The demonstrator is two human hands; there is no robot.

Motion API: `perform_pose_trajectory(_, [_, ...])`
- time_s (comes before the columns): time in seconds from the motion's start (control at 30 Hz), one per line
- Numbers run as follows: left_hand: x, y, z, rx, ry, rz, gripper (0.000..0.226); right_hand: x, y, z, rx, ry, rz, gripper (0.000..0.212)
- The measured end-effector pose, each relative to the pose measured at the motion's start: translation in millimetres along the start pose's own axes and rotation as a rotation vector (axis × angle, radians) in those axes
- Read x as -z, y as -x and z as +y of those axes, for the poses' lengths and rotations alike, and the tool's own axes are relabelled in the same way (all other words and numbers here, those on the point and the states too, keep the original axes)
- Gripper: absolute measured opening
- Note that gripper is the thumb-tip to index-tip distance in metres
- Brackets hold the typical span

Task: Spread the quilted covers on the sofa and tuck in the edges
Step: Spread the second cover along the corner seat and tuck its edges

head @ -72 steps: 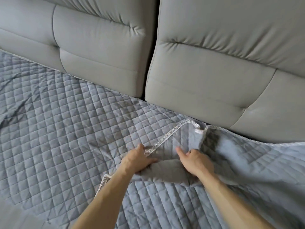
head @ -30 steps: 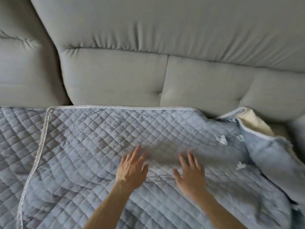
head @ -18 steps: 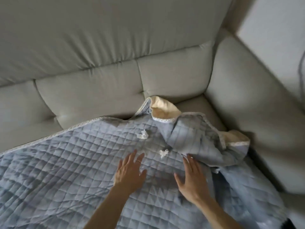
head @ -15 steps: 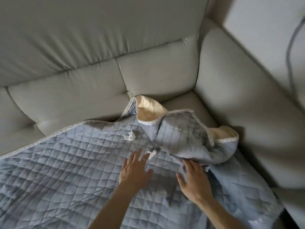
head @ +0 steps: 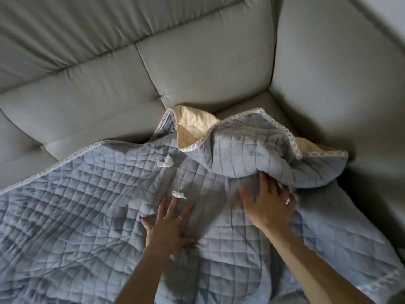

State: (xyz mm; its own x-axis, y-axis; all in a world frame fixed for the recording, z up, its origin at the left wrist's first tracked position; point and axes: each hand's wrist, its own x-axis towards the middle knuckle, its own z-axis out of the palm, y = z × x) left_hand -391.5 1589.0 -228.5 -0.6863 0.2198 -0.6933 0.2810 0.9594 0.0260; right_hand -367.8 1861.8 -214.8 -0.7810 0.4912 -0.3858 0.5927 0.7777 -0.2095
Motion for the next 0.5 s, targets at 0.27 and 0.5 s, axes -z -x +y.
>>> perform_pose_trajectory(0.27, [-9.4, 45.2, -78.3, 0.088, 0.011, -0.069, 0.111, -4.3, -7.8, -69.5, 0.004, 0.003, 0.129, 0.091])
perform_pose_trajectory(0.5, [28.0, 37.2, -71.8, 0.014, 0.009, -0.056, 0.063, -16.1, 18.4, -108.9, -0.003, 0.016, 0.036, 0.101])
